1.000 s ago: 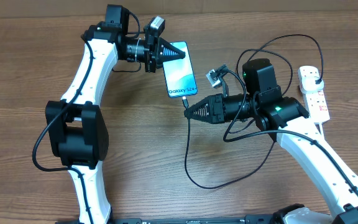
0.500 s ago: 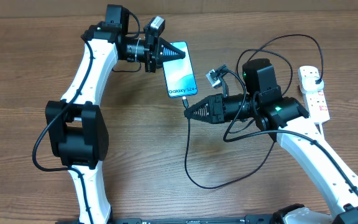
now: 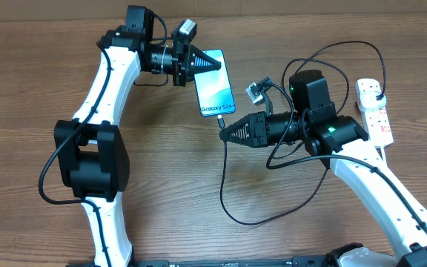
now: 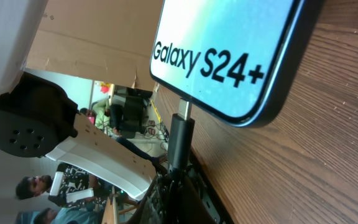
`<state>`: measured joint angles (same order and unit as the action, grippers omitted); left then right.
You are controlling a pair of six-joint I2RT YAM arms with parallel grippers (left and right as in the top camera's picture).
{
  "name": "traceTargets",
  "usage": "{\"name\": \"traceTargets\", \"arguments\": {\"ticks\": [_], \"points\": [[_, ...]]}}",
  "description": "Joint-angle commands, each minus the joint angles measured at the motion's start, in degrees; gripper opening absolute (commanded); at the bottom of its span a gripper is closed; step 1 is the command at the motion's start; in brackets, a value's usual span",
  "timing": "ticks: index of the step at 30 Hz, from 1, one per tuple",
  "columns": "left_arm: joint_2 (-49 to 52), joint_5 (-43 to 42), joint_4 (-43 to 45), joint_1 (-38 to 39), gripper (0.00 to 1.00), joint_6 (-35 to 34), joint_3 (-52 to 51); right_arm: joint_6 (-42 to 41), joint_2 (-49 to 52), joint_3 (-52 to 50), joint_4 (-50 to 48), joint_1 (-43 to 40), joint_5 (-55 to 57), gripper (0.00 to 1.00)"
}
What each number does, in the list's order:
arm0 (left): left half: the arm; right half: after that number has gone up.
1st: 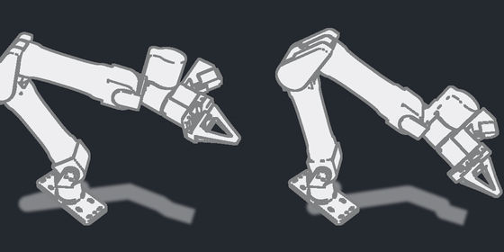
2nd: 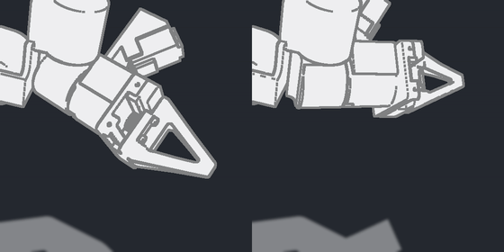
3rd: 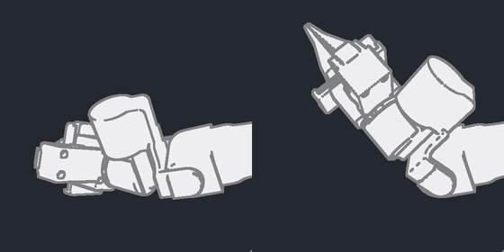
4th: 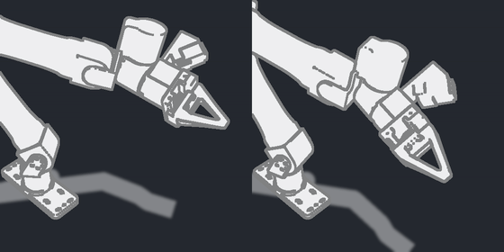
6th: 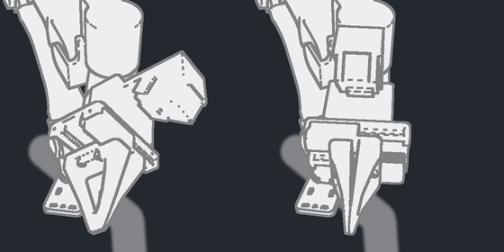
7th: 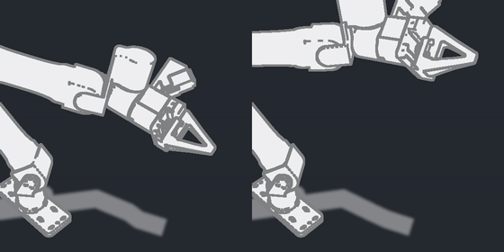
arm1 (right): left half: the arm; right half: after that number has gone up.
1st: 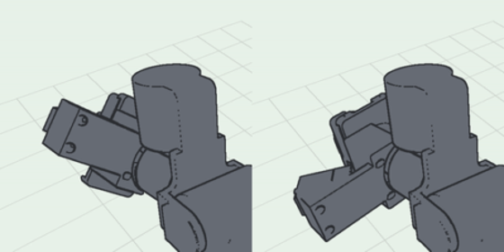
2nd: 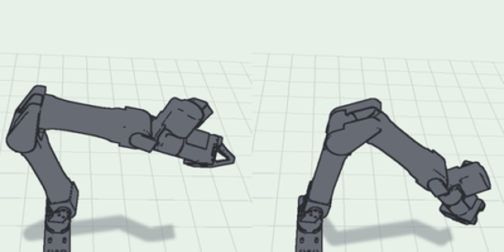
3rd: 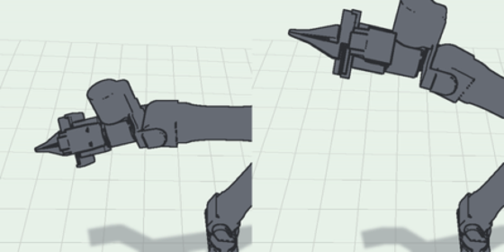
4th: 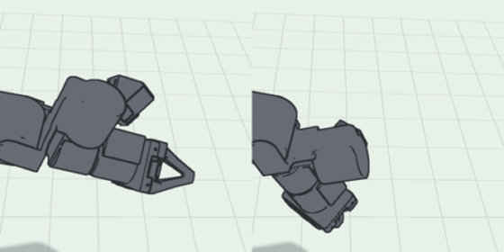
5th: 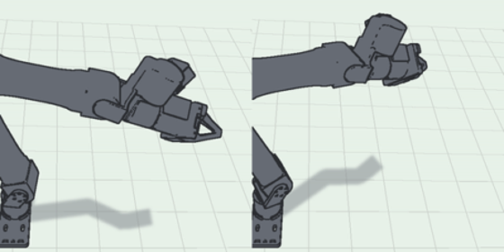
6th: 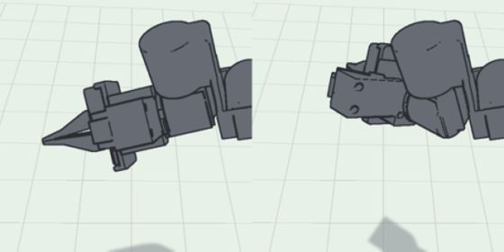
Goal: Plug charger to phone and switch on socket
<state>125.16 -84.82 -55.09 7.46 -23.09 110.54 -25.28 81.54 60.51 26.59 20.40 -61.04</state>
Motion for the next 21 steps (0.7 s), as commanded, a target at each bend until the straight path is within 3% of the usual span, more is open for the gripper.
{"name": "traceTargets", "arguments": {"ticks": [1,21], "points": [[-0.3,-2.0,0.0,0.1,0.04,2.4,1.1,-0.1,-0.6,-0.2,-0.4,0.2,0.1,0.04],[-0.3,-4.8,0.0,0.1,0.04,2.3,1.1,-0.5,-0.6,-0.2,-0.4,0.2,0.1,0.04]]}}
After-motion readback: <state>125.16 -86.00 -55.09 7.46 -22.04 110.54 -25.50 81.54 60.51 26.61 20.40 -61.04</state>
